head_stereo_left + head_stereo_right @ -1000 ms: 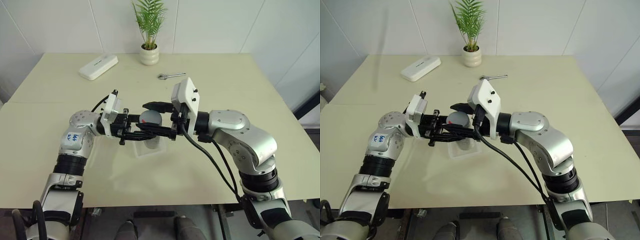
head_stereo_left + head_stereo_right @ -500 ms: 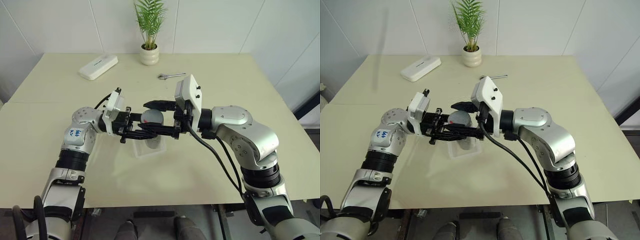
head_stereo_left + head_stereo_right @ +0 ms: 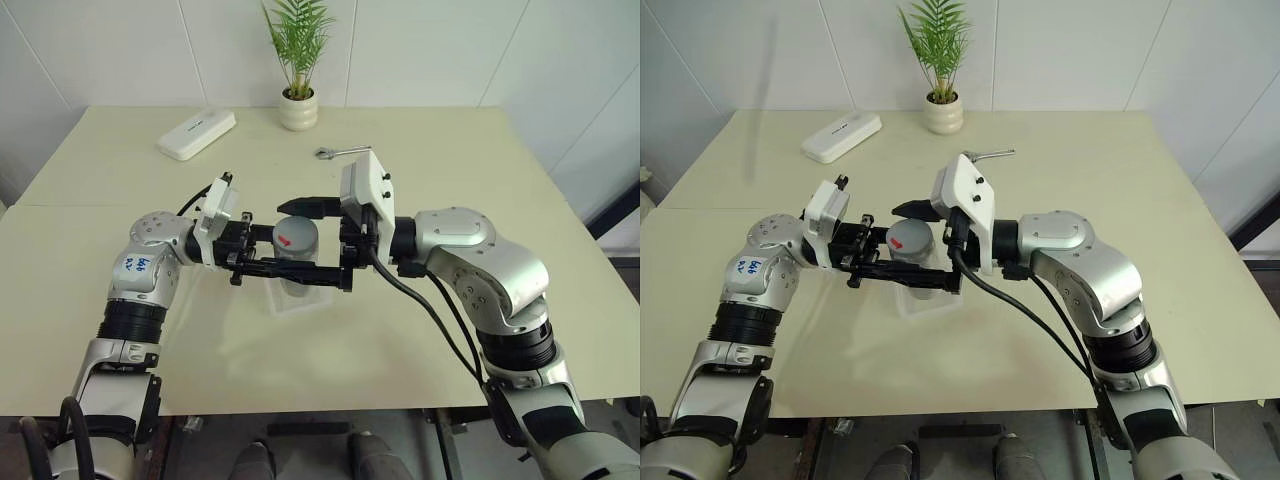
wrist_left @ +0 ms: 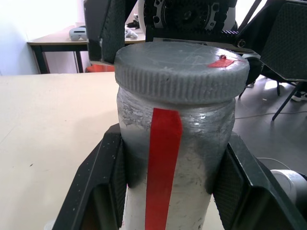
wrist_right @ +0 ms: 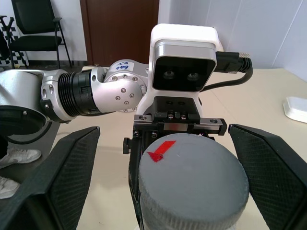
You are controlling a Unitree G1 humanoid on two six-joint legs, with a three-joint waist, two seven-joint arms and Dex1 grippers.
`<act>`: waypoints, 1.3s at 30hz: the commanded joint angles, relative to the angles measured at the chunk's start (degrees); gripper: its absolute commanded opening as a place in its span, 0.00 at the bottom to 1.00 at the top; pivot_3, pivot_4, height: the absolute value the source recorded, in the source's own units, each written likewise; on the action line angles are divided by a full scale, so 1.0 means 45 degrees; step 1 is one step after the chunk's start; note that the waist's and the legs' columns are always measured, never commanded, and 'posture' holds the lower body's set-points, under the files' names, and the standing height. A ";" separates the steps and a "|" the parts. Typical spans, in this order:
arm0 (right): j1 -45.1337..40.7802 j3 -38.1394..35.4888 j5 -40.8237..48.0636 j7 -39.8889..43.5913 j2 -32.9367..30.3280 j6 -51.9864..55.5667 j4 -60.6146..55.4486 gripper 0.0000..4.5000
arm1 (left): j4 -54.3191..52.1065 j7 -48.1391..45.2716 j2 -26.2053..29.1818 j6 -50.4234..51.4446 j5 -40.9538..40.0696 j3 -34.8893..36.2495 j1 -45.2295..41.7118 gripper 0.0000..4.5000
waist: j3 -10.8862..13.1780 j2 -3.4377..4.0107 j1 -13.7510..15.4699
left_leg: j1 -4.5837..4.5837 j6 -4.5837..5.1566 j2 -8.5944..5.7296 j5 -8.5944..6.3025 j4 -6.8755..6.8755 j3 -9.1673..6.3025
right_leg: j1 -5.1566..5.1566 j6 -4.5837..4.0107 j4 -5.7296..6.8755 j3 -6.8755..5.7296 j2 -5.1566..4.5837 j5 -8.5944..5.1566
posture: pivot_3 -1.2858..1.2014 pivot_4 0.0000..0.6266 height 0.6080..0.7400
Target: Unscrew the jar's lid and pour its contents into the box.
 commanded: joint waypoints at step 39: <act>-0.1295 0.0085 -0.0415 -0.0592 0.0360 -0.0329 0.1918 1.00 | -0.0232 -0.0385 -0.0217 -0.0801 -0.0320 0.0736 0.0674 0.44 | 0.0002 0.0004 -0.0025 | 0.0000 -0.0002 0.0000 0.0004 0.0002 -0.0003 | -0.0003 0.0000 0.0011 -0.0003 0.0000 0.0000 | 0.52 0.24 1.00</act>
